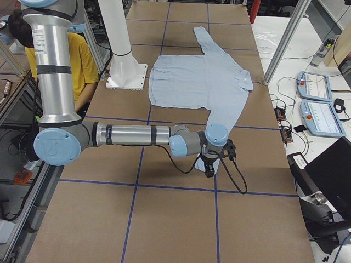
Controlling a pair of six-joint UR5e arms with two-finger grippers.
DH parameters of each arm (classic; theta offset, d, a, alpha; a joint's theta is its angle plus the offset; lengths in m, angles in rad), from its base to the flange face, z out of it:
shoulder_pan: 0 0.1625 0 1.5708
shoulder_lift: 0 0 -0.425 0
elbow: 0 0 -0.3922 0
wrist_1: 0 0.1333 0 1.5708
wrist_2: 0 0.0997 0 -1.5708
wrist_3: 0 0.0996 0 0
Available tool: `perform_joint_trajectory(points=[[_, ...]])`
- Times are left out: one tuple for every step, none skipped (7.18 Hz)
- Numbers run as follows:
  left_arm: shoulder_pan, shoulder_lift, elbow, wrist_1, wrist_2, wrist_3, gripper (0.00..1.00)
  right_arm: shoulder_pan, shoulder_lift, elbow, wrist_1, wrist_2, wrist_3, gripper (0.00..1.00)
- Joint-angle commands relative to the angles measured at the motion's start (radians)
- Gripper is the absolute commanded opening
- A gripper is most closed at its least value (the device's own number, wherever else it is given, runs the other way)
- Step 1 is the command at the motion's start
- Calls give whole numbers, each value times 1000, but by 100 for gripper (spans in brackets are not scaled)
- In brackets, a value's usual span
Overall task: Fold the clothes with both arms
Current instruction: 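Move the right gripper to the cuff of the sleeve nearest it and grasp it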
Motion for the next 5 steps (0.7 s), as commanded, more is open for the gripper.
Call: perform_joint_trajectory(points=[[1, 3, 1, -8, -3, -3, 100, -70, 28, -111, 249, -21, 254, 99], [1, 3, 2, -8, -5, -5, 100, -114, 68, -141, 289, -76, 340, 98], [0, 3, 2, -9, -11, -5, 100, -139, 101, -173, 291, -110, 379, 98], [1, 3, 7, -9, -11, -6, 100, -145, 141, -232, 293, -110, 378, 97], [1, 3, 8, -11, -11, -6, 100, -147, 160, -280, 316, -110, 378, 95]])
